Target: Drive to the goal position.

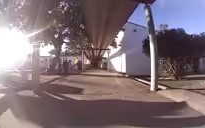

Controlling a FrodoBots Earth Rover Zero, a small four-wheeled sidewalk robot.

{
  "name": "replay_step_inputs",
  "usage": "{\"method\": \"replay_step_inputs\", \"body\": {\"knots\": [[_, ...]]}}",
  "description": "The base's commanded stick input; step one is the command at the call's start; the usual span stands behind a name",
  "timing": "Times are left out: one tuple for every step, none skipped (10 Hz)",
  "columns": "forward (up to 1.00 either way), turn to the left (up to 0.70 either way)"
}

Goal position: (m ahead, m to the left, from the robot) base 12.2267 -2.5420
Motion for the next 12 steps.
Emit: {"method": "replay_step_inputs", "body": {"knots": [[0.34,0.0],[0.03,0.0],[0.7,0.0],[0.7,0.0],[0.7,0.0],[0.7,0.0],[0.7,0.0],[0.7,0.0],[0.7,0.0],[0.7,0.0],[0.7,0.0],[0.7,0.0]]}}
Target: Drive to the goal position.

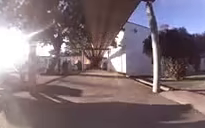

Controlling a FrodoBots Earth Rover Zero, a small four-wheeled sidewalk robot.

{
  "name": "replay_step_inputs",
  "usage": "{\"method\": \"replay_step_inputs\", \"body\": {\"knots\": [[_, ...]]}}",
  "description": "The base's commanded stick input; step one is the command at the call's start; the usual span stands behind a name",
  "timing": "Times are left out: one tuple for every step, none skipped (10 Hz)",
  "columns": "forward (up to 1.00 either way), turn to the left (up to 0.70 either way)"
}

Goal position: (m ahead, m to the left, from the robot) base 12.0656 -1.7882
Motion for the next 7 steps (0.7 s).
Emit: {"method": "replay_step_inputs", "body": {"knots": [[0.7,0.0],[0.7,0.0],[0.7,0.0],[0.7,0.0],[0.7,0.0],[0.7,0.0],[0.7,0.0]]}}
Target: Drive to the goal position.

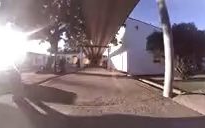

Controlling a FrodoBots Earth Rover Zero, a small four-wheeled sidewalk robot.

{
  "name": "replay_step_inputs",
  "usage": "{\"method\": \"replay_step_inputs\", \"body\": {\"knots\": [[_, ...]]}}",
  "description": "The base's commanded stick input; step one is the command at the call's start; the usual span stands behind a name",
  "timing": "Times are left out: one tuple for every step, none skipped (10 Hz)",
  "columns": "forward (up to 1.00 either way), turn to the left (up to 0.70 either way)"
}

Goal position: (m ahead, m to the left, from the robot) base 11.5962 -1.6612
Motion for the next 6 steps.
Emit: {"method": "replay_step_inputs", "body": {"knots": [[0.7,0.0],[0.7,0.0],[0.7,0.0],[0.7,0.0],[0.7,0.0],[0.7,0.0]]}}
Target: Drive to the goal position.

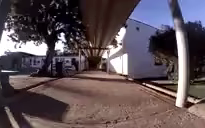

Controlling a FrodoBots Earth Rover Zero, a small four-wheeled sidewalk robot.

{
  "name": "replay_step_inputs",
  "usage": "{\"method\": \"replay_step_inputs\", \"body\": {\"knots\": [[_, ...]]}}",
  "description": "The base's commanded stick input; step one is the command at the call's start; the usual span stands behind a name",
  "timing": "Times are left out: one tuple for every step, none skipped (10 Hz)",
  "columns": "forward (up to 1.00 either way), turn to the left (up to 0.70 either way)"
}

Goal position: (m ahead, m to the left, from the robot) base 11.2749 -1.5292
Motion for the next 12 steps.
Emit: {"method": "replay_step_inputs", "body": {"knots": [[0.7,0.0],[0.7,0.0],[0.7,0.0],[0.7,0.0],[0.7,0.0],[0.7,0.0],[0.7,0.0],[0.7,0.0],[0.7,0.0],[0.7,0.0],[0.7,0.0],[0.7,0.0]]}}
